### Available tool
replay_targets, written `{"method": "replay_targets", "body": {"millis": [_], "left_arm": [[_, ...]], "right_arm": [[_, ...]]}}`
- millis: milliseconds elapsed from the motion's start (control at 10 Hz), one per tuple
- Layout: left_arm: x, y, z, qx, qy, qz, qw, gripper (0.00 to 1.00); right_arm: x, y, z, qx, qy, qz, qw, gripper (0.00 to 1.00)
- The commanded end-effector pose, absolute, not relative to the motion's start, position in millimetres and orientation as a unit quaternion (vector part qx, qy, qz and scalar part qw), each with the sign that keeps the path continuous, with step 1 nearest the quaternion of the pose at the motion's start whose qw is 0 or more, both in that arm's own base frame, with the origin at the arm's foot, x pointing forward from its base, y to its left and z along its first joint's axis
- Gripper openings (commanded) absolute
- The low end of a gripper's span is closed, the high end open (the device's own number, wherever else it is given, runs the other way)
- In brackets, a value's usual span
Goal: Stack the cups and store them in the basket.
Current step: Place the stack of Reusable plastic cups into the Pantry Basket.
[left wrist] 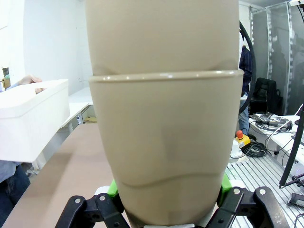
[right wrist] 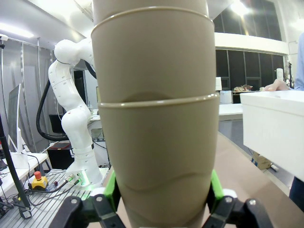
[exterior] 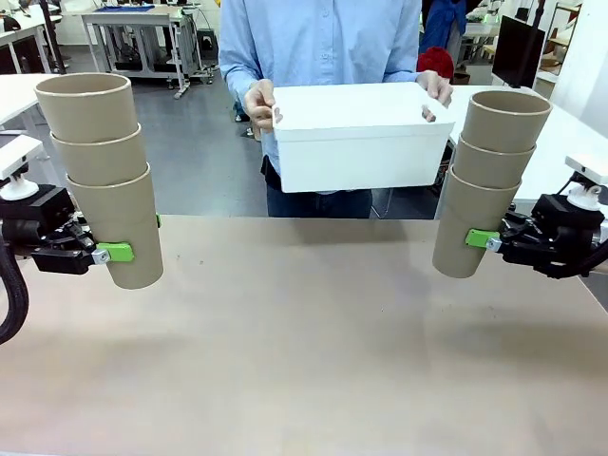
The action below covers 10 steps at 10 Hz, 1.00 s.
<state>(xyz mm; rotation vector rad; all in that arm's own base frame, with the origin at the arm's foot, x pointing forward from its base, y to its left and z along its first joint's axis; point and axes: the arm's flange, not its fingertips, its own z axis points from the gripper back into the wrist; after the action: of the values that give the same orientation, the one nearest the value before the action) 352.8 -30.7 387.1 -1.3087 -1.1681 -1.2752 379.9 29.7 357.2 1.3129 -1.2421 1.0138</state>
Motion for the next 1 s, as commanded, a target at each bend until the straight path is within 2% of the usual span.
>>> {"method": "replay_targets", "body": {"millis": [0,900], "left_arm": [[352.6,-30.6,390.5,-0.535,-0.479,-0.518,0.465,0.83],[352.6,-30.6,390.5,-0.535,-0.479,-0.518,0.465,0.83]], "right_arm": [[380.9,30.0,361.7,0.543,-0.522,0.420,0.506,0.87],[380.9,30.0,361.7,0.543,-0.522,0.420,0.506,0.87]]}}
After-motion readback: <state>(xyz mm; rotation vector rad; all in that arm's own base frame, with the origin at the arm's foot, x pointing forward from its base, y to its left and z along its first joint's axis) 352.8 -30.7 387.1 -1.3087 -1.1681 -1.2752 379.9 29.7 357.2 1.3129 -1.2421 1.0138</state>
